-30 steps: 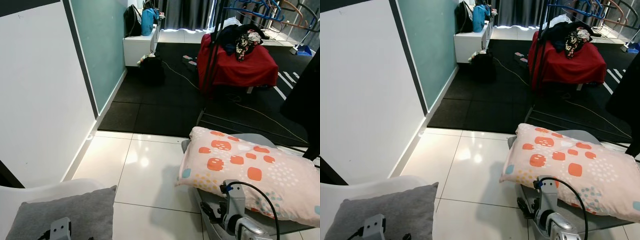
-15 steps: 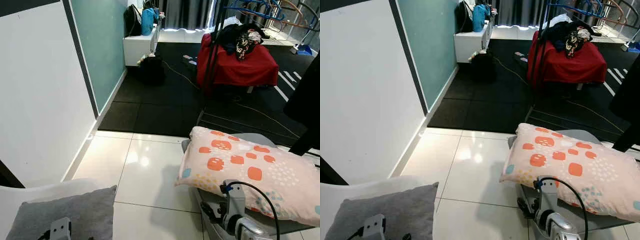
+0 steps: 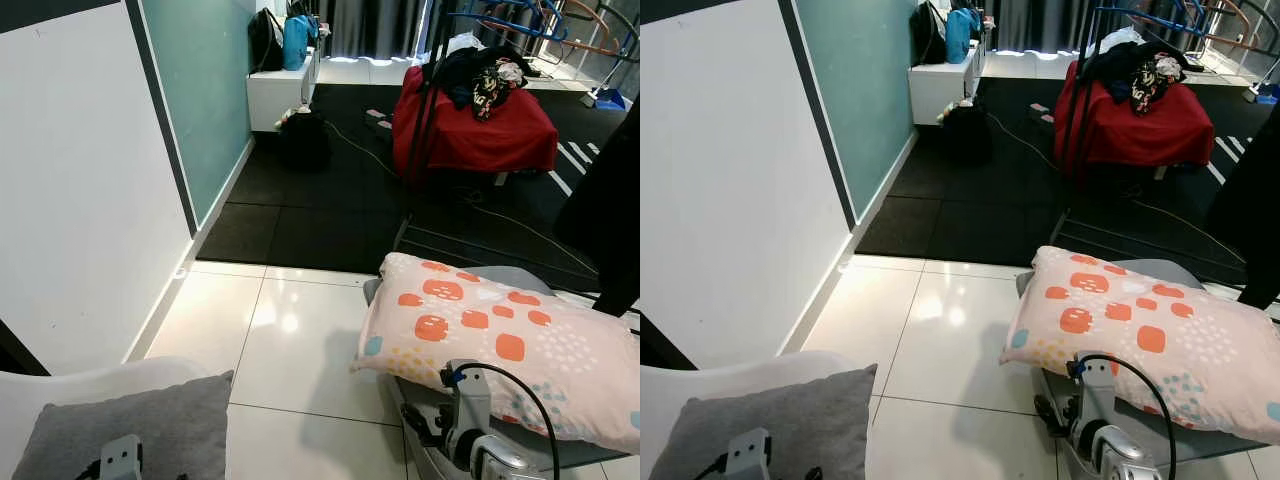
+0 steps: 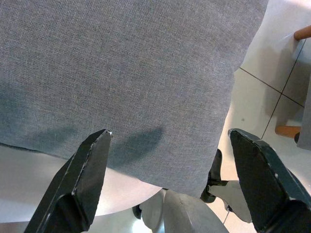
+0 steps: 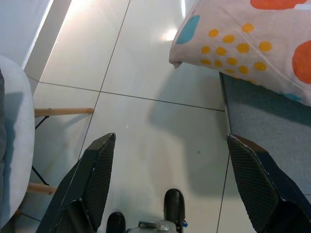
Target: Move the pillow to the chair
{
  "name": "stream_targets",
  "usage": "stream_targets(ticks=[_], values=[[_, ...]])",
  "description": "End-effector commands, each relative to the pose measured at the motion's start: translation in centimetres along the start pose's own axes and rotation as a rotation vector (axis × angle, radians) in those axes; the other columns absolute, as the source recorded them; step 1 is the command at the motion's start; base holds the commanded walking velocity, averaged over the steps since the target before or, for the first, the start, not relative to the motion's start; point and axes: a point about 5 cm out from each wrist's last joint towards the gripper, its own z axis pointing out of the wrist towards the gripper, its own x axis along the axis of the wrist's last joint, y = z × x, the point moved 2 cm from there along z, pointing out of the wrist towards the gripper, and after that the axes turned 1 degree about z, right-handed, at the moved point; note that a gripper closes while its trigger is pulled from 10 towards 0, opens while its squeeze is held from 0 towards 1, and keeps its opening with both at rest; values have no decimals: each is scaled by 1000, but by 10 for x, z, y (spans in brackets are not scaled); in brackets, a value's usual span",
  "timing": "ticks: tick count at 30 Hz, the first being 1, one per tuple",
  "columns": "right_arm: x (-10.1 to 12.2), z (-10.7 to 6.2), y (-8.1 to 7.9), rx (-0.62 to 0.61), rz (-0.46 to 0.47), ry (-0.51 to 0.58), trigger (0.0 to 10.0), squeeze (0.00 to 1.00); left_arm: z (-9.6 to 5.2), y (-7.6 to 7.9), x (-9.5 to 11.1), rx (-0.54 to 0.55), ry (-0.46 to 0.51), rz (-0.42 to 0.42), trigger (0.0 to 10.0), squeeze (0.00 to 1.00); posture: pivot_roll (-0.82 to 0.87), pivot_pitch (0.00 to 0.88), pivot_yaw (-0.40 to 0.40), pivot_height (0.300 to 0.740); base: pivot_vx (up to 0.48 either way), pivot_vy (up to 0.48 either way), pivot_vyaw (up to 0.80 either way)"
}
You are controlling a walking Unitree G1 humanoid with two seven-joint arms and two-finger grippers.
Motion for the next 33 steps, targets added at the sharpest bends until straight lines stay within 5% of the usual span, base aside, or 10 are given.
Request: stream_targets(ticks=[1,33], values=[[-3,-1,0,-3,15,-6,10000,0,-2,-6,-1,11,-6,1,10000,0,-107,79,-6,740,0,0,0],[-7,-1,1,-1,11,-10,10000,0,-2,-7,-2,6,-16,39,10000,0,-101,54,-3,740,0,0,0]])
